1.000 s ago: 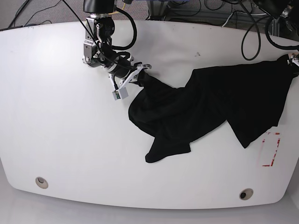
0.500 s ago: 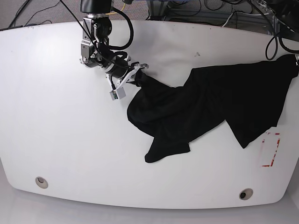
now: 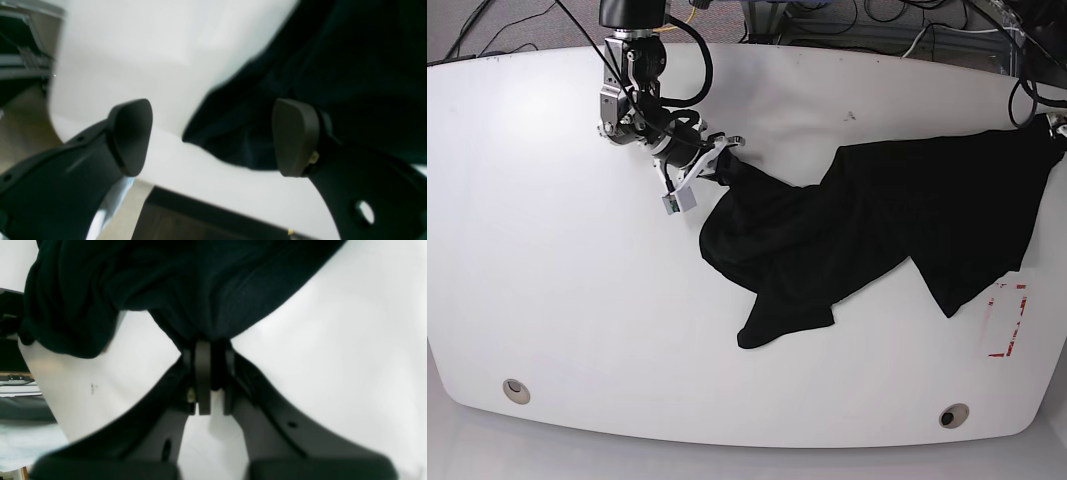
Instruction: Layout the t-shirt on the table in an organized manner, then fold the t-shirt properly
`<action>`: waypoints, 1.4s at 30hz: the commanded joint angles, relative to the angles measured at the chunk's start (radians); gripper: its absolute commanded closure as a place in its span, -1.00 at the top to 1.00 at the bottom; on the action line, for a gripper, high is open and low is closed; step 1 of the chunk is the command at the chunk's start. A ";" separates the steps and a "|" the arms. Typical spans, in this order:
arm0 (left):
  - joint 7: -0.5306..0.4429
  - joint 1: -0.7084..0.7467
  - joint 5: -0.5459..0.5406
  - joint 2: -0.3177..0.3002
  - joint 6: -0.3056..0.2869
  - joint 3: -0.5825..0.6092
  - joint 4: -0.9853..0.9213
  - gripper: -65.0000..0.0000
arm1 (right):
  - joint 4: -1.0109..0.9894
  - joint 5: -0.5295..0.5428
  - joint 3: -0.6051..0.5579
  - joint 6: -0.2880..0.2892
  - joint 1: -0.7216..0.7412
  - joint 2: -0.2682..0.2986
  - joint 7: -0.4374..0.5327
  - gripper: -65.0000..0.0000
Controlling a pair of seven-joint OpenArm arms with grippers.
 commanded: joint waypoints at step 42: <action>-0.015 0.100 -0.019 -0.006 -0.001 0.145 0.022 0.11 | 0.018 0.008 0.004 0.007 0.016 -0.004 0.002 -1.00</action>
